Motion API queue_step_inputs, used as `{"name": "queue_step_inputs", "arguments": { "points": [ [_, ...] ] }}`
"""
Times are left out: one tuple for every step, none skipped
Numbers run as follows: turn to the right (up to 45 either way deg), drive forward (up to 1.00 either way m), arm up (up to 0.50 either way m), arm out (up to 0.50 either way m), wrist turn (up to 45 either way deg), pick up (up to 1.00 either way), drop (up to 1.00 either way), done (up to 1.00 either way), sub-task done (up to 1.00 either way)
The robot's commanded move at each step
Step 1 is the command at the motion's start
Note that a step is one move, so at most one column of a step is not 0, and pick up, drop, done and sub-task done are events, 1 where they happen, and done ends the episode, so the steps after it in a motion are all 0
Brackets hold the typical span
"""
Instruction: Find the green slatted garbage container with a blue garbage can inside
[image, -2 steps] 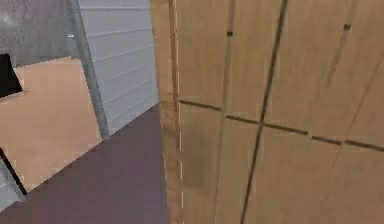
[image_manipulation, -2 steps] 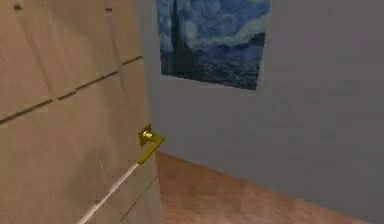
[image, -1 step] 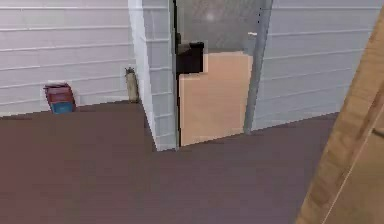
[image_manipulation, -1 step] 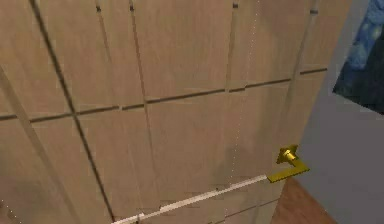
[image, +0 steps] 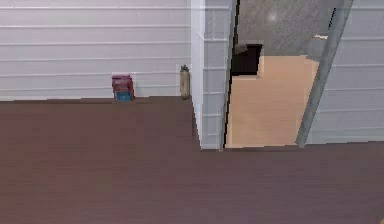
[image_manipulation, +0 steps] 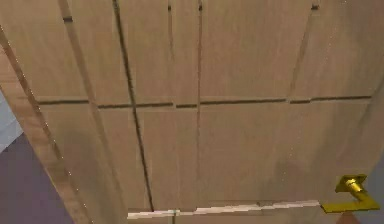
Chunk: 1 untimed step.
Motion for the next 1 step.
{"name": "queue_step_inputs", "arguments": {
  "points": [
    [0.0, 0.60, 0.00, 0.00, 0.0, 0.00, 0.00, 0.00, 0.00]
  ]
}}
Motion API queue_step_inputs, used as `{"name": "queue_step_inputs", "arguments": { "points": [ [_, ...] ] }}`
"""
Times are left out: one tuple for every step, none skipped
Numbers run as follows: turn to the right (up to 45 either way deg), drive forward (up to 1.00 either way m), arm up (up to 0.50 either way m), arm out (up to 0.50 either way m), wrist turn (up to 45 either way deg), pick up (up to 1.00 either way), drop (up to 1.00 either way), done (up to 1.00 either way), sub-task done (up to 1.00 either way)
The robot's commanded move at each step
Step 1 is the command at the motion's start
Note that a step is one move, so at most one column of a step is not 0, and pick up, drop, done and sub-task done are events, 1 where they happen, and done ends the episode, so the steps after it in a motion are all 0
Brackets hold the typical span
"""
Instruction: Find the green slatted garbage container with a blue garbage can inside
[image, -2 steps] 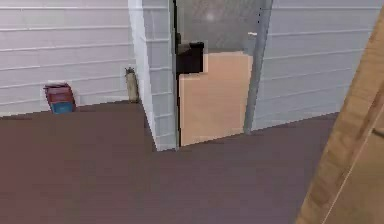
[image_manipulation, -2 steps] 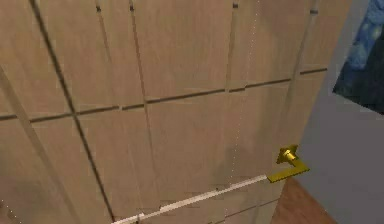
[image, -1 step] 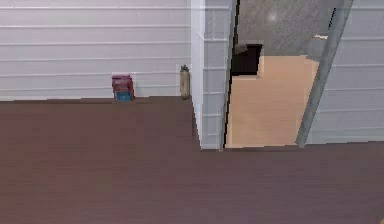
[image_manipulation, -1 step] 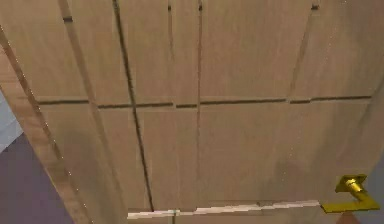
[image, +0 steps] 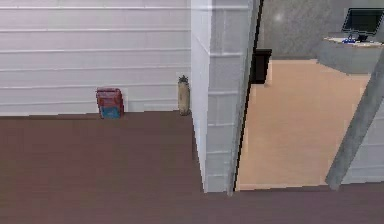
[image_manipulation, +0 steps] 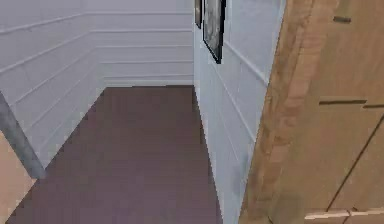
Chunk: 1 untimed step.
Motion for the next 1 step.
{"name": "queue_step_inputs", "arguments": {
  "points": [
    [33.0, 0.00, 0.00, 0.00, 0.0, 0.00, 0.00, 0.00, 0.00]
  ]
}}
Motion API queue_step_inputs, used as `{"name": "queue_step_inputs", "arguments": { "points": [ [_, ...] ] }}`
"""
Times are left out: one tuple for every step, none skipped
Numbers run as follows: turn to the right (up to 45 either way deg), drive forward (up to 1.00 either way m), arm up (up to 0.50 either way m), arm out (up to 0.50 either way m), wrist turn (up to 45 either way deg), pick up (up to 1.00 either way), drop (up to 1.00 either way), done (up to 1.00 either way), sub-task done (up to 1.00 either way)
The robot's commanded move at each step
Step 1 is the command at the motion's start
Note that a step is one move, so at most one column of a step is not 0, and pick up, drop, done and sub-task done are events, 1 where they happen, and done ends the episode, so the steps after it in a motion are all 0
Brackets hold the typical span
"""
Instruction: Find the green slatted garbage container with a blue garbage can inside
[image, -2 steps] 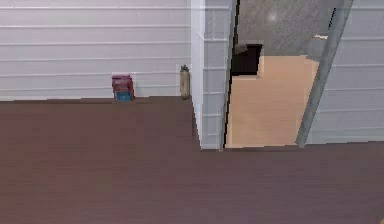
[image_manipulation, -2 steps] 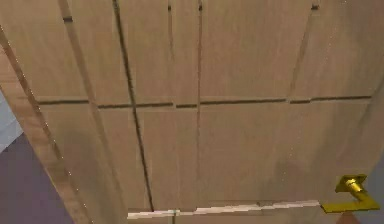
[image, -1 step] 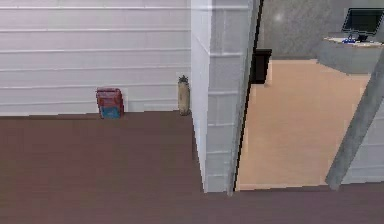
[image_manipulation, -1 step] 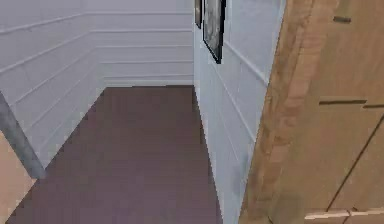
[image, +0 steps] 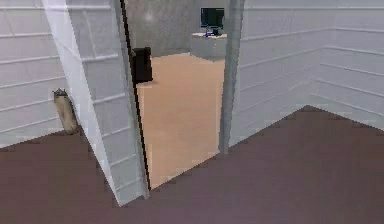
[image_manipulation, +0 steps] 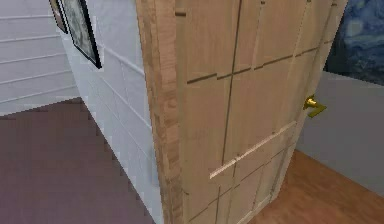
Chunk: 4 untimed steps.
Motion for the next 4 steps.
{"name": "queue_step_inputs", "arguments": {
  "points": [
    [3.0, 0.00, 0.00, 0.00, 0.0, 0.00, 0.00, 0.00, 0.00],
    [0.0, 1.00, 0.00, 0.00, 0.0, 0.00, 0.00, 0.00, 0.00],
    [0.0, 0.60, 0.00, 0.00, 0.0, 0.00, 0.00, 0.00, 0.00],
    [-45.0, 0.00, 0.00, 0.00, 0.0, 0.00, 0.00, 0.00, 0.00]
  ]
}}
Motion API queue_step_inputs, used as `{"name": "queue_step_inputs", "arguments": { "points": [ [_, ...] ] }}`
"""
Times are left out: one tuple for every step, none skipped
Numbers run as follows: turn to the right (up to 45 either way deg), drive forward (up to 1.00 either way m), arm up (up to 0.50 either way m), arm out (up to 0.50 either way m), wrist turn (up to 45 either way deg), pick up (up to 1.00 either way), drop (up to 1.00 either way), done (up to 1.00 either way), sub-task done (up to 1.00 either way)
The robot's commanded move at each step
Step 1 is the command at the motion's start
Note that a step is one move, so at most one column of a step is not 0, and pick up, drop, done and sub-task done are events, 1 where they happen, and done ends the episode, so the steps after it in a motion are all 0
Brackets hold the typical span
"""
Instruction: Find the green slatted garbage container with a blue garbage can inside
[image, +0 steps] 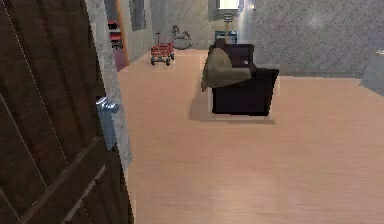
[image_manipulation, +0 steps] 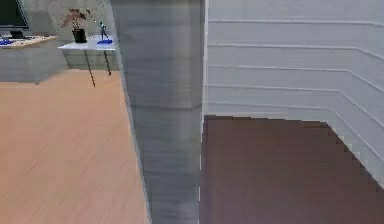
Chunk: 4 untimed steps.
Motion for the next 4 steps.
{"name": "queue_step_inputs", "arguments": {
  "points": [
    [0.0, 1.00, 0.00, 0.00, 0.0, 0.00, 0.00, 0.00, 0.00],
    [-24.0, 0.00, 0.00, 0.00, 0.0, 0.00, 0.00, 0.00, 0.00],
    [0.0, 0.05, 0.00, 0.00, 0.0, 0.00, 0.00, 0.00, 0.00],
    [3.0, 0.00, 0.00, 0.00, 0.0, 0.00, 0.00, 0.00, 0.00]
  ]
}}
